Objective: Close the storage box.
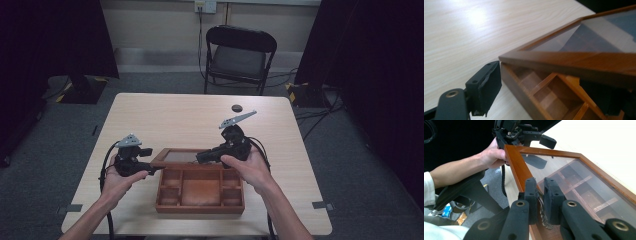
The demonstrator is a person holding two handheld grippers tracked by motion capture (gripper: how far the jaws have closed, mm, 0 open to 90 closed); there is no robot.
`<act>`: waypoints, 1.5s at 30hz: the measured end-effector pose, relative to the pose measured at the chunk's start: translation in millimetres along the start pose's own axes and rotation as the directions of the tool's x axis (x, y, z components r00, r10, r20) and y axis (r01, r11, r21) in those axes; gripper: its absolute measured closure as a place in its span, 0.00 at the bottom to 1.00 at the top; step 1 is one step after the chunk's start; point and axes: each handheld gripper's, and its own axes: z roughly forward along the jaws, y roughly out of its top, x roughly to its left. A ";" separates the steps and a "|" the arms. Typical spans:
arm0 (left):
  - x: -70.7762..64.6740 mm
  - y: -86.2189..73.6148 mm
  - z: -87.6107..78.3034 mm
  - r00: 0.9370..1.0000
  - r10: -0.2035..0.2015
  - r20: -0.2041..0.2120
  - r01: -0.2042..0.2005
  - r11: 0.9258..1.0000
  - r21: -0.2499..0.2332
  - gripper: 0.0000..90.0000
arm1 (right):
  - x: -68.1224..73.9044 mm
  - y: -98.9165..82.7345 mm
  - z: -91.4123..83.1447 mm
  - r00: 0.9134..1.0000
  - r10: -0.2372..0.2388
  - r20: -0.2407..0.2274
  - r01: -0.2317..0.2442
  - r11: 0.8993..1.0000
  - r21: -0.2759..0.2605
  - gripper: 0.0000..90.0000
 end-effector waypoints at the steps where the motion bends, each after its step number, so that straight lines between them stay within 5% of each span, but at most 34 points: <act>1: 2.3 -1.2 -0.4 1.000 0.001 -0.001 -0.001 1.000 0.012 0.20 | 0.0 0.0 0.0 1.000 0.000 0.000 0.000 1.000 0.000 0.91; 24: 42.4 -12.2 -11.3 0.992 -0.063 -0.106 0.067 0.997 0.032 0.21 | 6.7 -12.8 6.3 1.000 -0.009 0.005 0.009 0.998 0.054 0.91; 45: 46.6 -13.4 -14.2 0.988 -0.098 -0.123 0.101 0.995 0.018 0.21 | 14.2 -43.8 22.1 1.000 -0.026 0.017 0.025 0.995 0.096 0.91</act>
